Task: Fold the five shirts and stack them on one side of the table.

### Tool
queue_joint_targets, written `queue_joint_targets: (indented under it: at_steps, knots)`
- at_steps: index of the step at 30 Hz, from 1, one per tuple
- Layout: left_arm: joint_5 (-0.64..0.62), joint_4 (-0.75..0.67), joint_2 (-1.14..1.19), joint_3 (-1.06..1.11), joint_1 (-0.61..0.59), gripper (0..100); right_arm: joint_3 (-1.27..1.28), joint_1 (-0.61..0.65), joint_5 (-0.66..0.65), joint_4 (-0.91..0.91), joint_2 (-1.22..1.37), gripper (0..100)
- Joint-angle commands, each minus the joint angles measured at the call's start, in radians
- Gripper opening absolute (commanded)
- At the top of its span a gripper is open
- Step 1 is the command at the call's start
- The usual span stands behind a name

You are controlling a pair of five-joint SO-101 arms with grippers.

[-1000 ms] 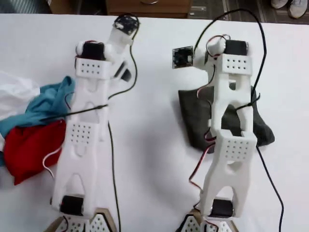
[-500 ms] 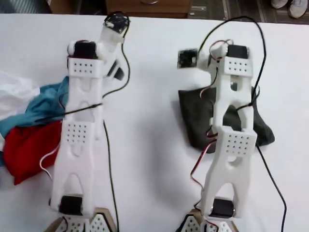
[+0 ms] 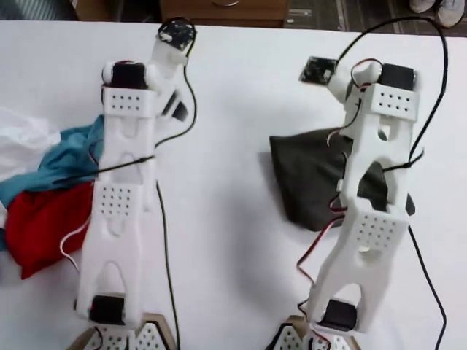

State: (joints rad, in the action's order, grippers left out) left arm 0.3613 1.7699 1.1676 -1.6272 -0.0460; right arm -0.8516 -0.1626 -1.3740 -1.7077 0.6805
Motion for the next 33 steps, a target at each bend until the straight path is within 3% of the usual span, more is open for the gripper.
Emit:
queue_joint_targets:
  at_steps: [1, 4, 10, 14, 33]
  knots:
    - [0.005, 0.017, -0.078, -0.027, -0.008, 26, 0.196, -0.013, -0.066, -0.005, -0.240, 25.9]
    - [0.002, 0.017, -0.078, -0.027, -0.005, 26, 0.348, 0.012, -0.098, 0.038, -0.363, 25.9]
    - [0.002, 0.017, -0.078, -0.027, -0.006, 26, 0.473, 0.053, -0.114, 0.314, -0.381, 26.0]
    - [0.002, 0.017, -0.078, -0.027, -0.006, 26, 0.525, 0.097, -0.255, 0.407, -0.297, 26.0]
    - [0.000, 0.017, -0.080, -0.027, -0.006, 26, 0.164, 0.134, -0.336, 0.420, 0.153, 26.1]
